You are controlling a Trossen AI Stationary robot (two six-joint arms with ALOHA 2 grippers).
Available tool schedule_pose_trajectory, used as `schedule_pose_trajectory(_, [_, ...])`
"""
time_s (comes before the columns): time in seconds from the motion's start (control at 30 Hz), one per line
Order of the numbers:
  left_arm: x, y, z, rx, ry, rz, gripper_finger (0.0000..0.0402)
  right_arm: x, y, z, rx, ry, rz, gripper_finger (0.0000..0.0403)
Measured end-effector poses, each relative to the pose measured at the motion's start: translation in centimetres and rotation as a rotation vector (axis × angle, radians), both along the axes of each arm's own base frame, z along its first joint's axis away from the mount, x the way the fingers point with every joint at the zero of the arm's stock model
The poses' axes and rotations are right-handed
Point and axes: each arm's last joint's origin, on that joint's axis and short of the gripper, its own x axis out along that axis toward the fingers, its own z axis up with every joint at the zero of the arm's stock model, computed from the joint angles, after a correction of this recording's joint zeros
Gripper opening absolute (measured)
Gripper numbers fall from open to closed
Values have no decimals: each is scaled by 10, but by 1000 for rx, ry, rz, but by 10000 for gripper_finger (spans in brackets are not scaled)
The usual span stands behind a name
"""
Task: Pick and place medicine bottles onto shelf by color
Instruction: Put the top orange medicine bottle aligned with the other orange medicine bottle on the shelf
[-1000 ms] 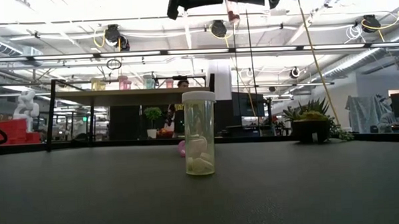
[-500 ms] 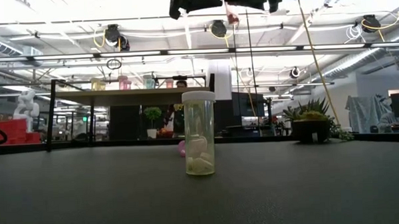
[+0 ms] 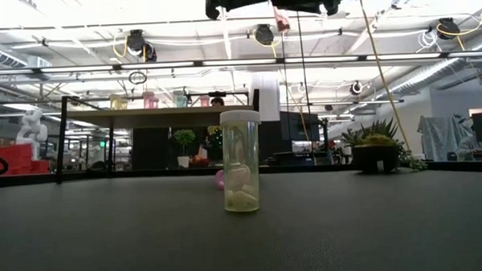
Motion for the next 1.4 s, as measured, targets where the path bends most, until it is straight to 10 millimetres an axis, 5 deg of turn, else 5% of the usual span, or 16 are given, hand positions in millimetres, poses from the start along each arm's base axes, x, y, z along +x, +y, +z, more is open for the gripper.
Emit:
schedule_pose_trajectory(0.77, [13,15,-19,1,34,-24,239,1,-11,-1,-22,13,-2,105])
schedule_pose_trajectory(1.2, [13,20,-20,21,67,-3,139,1,-11,-1,-68,35,15,105])
schedule_pose_trajectory(1.4, [13,22,-20,22,68,0,128,1,-11,-1,-68,31,16,105])
